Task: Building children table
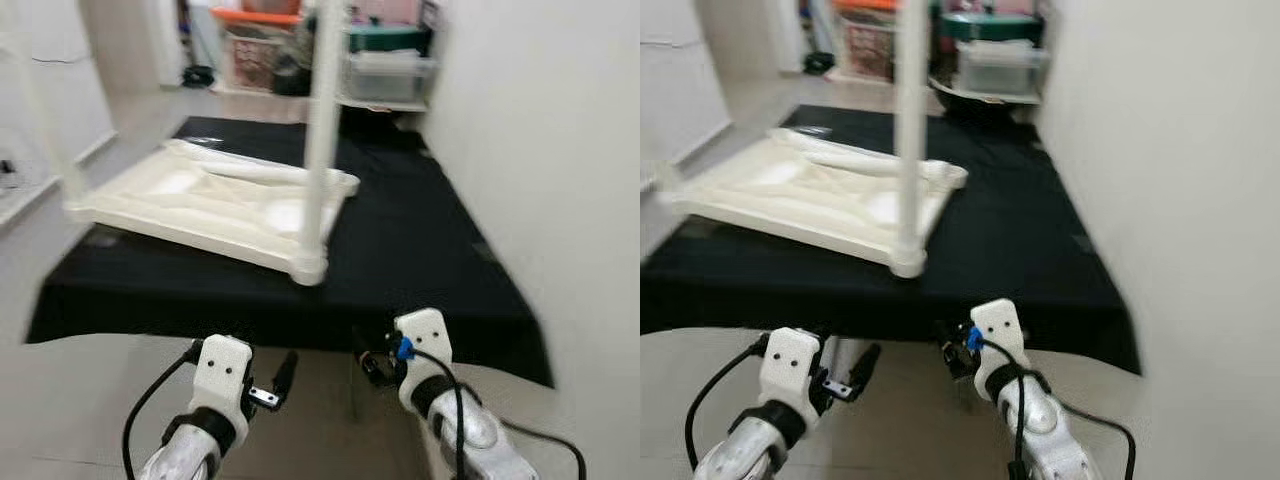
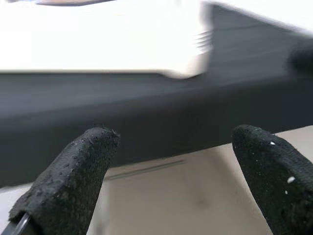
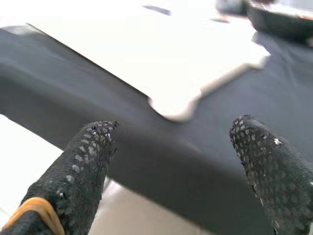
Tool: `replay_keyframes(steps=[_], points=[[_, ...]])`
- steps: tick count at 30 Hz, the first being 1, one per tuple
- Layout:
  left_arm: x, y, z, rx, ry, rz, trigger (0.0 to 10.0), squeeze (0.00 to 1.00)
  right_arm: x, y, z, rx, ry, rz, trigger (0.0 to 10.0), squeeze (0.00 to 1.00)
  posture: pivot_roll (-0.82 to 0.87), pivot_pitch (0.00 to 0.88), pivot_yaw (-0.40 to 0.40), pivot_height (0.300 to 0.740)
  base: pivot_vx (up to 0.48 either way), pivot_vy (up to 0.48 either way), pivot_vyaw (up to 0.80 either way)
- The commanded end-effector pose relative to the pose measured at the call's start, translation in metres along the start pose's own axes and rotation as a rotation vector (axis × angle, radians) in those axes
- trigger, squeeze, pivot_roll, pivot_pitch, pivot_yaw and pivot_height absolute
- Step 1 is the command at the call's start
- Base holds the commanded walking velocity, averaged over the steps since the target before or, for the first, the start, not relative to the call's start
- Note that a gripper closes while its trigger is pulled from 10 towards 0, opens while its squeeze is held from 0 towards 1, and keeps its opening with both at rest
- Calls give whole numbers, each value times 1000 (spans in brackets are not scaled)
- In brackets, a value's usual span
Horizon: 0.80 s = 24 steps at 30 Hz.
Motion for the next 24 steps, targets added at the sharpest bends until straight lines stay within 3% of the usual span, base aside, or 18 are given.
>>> replay_keyframes(steps=[1,4,14,21,24], points=[[-4,-1,-1,-26,-5,-3,10000,0,0,-5,-4,-8,-27,7,10000,0,86,0,-111,740,0,0,0],[-13,0,-8,-48,-42,-18,10000,0,-6,-5,0,-64,-63,21,10000,0,86,0,-116,740,0,0,0],[-30,-1,-6,-14,2,-48,10000,0,-15,-22,-5,-109,-115,73,10000,0,78,0,-120,740,0,0,0],[-34,-2,-1,-6,27,-52,10000,0,-22,-27,-2,-96,-98,96,10000,0,83,0,-121,740,0,0,-774],[-37,-5,0,-3,23,-48,10000,0,-25,-29,0,-93,-90,95,10000,0,83,0,-115,740,0,0,0]])
Point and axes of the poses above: a point about 5 cm out from each wrist's last joint towards the gripper, its own x axis pointing back from the gripper into the wrist, its own y axis along the axis of the wrist's last joint, z = x × y, the point moved 1 cm from there along -x, pointing out of the wrist towards the gripper, and after that the axes turned 15 degrees about x, right-handed, at the moved point
